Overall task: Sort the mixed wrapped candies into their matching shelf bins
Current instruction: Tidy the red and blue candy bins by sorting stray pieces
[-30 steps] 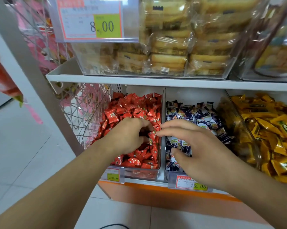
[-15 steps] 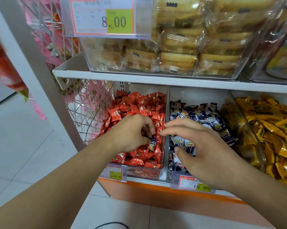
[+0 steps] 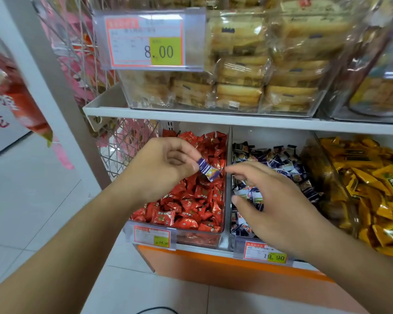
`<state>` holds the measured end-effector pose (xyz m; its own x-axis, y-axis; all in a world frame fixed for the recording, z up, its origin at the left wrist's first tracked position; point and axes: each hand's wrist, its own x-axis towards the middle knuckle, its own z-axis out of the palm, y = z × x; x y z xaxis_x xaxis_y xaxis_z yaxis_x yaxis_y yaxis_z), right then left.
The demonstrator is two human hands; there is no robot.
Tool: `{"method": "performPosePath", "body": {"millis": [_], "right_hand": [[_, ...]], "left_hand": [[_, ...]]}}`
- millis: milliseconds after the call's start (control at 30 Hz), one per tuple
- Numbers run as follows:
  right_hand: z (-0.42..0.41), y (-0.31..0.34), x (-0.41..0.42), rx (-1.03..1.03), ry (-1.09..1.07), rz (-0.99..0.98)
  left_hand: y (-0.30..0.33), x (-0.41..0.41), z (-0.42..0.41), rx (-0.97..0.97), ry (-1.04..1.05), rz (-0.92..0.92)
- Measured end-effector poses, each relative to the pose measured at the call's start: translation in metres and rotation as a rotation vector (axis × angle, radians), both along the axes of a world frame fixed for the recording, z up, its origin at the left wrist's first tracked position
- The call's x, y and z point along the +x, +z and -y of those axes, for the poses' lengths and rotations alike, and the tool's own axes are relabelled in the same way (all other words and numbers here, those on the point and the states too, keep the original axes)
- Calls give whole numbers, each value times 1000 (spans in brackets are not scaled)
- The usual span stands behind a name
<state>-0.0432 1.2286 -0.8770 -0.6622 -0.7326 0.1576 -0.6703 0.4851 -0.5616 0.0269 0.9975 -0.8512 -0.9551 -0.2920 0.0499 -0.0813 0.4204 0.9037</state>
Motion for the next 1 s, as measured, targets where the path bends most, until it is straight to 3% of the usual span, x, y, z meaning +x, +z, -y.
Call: {"method": "performPosePath", "body": {"millis": [100, 233, 300, 367, 467, 567, 733, 833, 1000], "right_hand": [[2, 7, 5, -90, -46, 28], [-2, 12, 6, -185, -119, -5], [-8, 10, -3, -111, -193, -37], [-16, 8, -13, 47, -241, -67], [-22, 9, -16, 80, -194, -84], [-16, 11, -7, 36, -45, -145], [-4, 2, 1, 34, 142, -139], [-1, -5, -3, 82, 209, -128], [-1, -12, -11, 92, 218, -117]], "left_hand": [[12, 10, -19, 123, -88, -26], [13, 13, -33, 87, -149, -33], [7, 14, -23, -43, -93, -29], [-3, 14, -8, -307, -63, 26], [-20, 14, 2, -666, -275, 205], [-36, 6, -3, -734, -439, 335], [-46, -19, -7, -917, -438, 283], [-50, -26, -7, -910, -404, 270], [-59, -28, -1, -740, -344, 215]]}}
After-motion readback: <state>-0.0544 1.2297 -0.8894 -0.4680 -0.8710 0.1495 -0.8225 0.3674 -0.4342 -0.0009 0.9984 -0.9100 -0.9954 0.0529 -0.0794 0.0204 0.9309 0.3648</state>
